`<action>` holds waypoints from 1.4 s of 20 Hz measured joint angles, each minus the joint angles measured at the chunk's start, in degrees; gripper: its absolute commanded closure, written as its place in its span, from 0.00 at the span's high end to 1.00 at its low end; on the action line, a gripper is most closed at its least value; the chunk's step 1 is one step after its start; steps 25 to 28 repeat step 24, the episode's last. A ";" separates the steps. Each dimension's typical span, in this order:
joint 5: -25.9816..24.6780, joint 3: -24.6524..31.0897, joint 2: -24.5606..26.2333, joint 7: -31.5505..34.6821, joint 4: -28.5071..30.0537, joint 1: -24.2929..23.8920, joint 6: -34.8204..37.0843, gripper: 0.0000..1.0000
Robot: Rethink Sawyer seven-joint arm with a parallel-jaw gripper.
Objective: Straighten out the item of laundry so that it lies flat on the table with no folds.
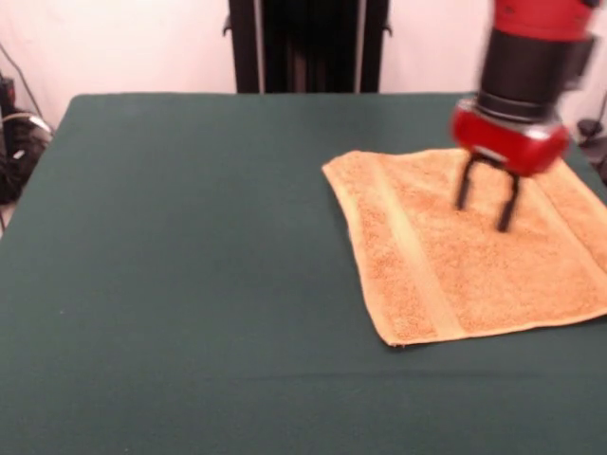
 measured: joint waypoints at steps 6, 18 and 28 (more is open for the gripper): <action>-8.15 -0.01 -3.74 0.00 1.05 -8.72 -0.32 1.00; -24.21 1.00 -7.73 0.00 1.21 -22.08 -0.34 1.00; -28.16 1.87 -8.47 0.00 1.21 -23.39 -0.34 1.00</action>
